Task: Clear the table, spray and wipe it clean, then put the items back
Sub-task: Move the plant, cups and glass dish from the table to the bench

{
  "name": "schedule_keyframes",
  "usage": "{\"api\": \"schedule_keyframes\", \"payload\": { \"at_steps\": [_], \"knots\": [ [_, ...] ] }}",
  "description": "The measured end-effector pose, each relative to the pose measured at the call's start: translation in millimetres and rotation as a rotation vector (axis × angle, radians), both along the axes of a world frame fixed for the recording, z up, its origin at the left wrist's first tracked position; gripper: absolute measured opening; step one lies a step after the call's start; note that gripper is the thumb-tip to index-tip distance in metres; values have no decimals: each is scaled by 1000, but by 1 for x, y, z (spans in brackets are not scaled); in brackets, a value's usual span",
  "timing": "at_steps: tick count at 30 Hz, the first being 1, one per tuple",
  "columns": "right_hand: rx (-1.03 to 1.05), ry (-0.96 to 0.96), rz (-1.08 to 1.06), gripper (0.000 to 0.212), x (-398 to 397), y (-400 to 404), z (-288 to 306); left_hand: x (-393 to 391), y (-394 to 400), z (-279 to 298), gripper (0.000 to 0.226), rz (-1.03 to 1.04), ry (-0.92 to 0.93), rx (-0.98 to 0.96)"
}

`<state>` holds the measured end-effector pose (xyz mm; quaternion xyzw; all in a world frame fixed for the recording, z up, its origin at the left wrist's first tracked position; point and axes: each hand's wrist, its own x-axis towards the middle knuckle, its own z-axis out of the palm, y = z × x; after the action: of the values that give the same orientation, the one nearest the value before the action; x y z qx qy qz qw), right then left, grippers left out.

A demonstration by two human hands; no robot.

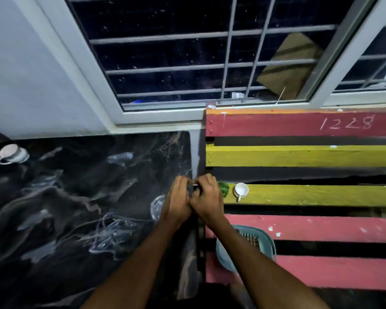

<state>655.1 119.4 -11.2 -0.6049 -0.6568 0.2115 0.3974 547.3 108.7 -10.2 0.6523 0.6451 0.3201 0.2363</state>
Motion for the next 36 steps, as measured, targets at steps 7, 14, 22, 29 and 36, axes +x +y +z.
{"api": "schedule_keyframes", "payload": {
  "at_steps": [7, 14, 22, 29, 36],
  "knots": [
    [-246, -117, -9, 35, -81, -77, 8, -122, -75, 34, 30, -11, 122, -22],
    [-548, -256, -66, 59, -125, -97, 9, -216, -97, 18, 67, 68, 130, -437],
    [-823, -106, -390, 77, -142, -59, -12, -252, -60, -7, 72, 34, -16, -525],
    [-906, 43, -648, 60, -160, -43, -26, -273, -29, -36, 57, -4, 27, -592],
    [-882, 336, -704, 63, -188, -24, -66, -291, 5, -31, 60, 92, -105, -621]
  ]
}}
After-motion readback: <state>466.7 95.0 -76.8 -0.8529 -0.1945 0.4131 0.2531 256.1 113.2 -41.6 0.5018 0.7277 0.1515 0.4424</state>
